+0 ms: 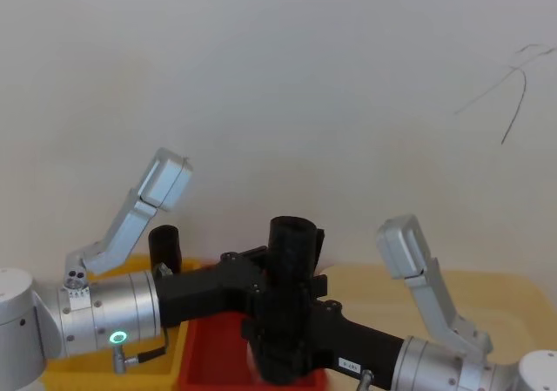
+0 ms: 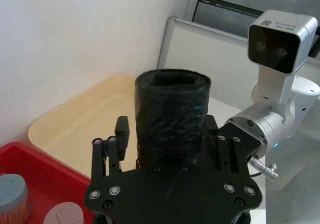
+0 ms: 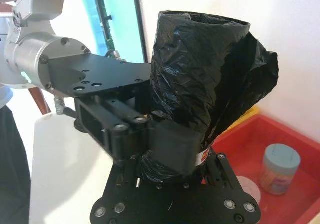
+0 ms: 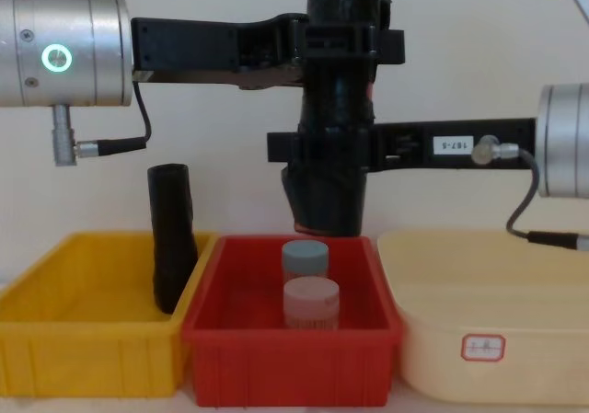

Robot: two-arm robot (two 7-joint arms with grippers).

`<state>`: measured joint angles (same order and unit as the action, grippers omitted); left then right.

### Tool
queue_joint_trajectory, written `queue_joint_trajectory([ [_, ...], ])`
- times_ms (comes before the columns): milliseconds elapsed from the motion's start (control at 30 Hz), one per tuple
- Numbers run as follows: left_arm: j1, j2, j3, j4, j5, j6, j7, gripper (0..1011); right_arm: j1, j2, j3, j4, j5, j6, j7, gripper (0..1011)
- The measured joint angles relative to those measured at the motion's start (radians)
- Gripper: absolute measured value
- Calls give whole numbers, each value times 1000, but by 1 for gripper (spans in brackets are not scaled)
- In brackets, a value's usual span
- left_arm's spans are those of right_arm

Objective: Pick up the garbage bag with the one hand and transfer it to the other hand.

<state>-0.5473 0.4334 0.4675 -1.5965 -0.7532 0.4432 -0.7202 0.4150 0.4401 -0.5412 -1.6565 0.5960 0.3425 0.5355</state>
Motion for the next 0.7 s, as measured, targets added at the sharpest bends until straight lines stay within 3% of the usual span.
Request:
queue_joint_trajectory([
  [233, 0, 0, 0, 0, 0, 0, 2, 1001, -10, 13, 15, -14, 7, -6, -22, 533],
  [700, 12, 6, -24, -7, -22, 6, 40, 1001, -25, 52, 48, -33, 16, -10, -61, 533],
])
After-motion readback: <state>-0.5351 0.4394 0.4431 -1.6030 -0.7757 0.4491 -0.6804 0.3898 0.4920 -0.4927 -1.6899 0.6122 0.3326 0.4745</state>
